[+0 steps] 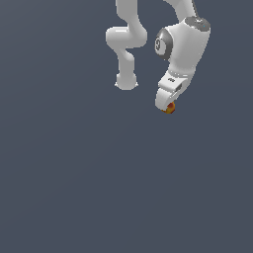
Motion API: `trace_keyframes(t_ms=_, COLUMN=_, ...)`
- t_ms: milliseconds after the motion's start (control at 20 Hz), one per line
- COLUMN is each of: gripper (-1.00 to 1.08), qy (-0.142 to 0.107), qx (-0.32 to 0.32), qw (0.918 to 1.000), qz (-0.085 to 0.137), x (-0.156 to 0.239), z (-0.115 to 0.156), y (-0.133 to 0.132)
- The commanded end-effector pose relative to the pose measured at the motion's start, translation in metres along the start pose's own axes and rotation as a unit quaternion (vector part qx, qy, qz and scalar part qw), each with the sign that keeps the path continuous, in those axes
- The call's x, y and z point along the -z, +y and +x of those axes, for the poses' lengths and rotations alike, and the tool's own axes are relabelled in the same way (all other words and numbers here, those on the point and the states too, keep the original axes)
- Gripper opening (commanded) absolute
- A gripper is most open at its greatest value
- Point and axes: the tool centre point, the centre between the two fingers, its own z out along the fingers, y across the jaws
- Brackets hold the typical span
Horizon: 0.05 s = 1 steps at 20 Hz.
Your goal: Pick up the object and move it to a goal position.
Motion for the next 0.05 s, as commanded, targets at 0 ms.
trace_keyframes(t_ms=0, gripper=-1.0, qy=0.0, qx=-0.001, qw=1.0, qz=0.0, x=0.0007, z=0.0007, y=0.0002)
